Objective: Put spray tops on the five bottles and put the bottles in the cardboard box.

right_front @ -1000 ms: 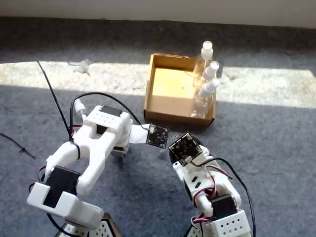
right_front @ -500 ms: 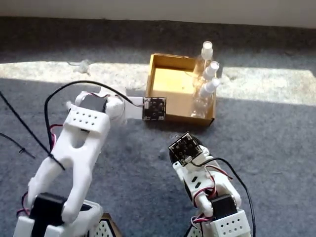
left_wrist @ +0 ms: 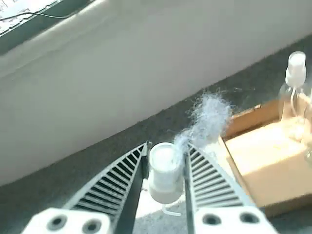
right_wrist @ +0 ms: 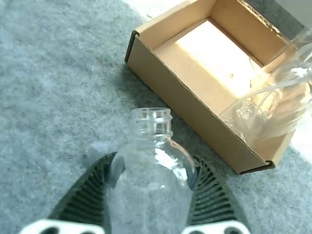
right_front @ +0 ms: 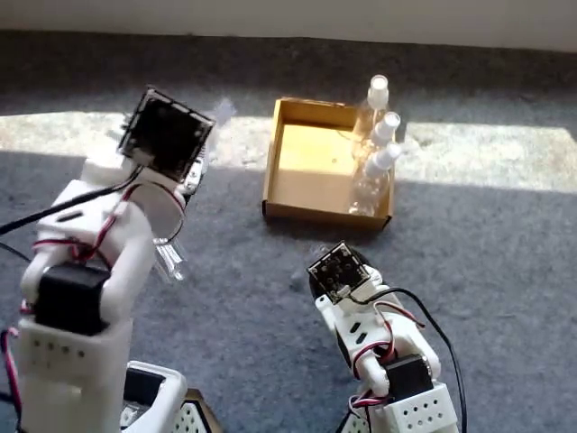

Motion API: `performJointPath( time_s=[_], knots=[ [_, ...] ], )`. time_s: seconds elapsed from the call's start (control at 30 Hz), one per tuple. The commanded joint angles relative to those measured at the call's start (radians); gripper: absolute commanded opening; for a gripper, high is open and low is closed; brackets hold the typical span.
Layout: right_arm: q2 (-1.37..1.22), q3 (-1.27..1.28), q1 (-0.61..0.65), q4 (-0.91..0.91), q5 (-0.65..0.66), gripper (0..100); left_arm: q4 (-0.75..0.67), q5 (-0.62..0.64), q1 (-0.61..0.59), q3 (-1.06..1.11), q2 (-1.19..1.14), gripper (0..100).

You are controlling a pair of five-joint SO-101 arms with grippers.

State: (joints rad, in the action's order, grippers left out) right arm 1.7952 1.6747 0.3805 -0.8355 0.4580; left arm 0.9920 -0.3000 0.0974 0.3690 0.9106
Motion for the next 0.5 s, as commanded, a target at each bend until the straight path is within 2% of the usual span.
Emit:
performJointPath(
  time_s=[0.0,0.17,0.33,0.47],
  knots=[
    [0.007,0.137,-0.010,0.027,-0.002,0.5,0.029,0.219,-0.005,-0.058,0.145,8],
    [0.005,0.067,0.039,0.278,-0.008,0.5,0.028,0.407,0.047,-0.056,0.196,8],
    [-0.004,0.067,0.113,0.443,-0.017,0.5,0.041,0.419,0.220,-0.047,0.189,8],
    [0.004,0.067,0.111,0.473,-0.141,0.5,0.061,0.460,0.291,-0.051,0.196,8]
  ],
)
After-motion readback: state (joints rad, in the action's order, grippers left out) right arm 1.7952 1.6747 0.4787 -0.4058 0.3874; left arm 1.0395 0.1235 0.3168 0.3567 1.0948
